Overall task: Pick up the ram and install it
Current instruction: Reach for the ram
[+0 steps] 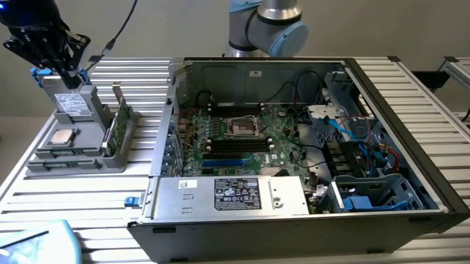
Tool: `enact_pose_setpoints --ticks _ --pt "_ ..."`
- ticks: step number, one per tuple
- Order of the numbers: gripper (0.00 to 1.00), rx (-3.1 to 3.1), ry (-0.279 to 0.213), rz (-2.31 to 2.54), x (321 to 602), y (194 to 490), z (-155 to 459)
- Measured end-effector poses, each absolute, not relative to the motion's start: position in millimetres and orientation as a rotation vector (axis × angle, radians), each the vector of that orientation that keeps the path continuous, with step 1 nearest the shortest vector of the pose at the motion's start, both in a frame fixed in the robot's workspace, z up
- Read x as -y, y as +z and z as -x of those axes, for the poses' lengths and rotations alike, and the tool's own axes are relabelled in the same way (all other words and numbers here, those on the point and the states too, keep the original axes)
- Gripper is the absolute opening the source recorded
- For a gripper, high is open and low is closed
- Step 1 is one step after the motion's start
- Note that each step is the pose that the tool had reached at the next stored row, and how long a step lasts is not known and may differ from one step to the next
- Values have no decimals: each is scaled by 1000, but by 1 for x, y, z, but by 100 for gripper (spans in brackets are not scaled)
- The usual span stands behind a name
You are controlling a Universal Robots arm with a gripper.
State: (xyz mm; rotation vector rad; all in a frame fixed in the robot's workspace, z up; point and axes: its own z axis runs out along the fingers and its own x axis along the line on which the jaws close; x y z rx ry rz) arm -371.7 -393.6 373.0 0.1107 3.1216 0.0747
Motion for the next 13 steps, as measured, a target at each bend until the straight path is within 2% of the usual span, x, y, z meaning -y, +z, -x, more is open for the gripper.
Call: enact_pose_setpoints --ticks 13 --pt "11 -3132 74 -112 412 368 408"
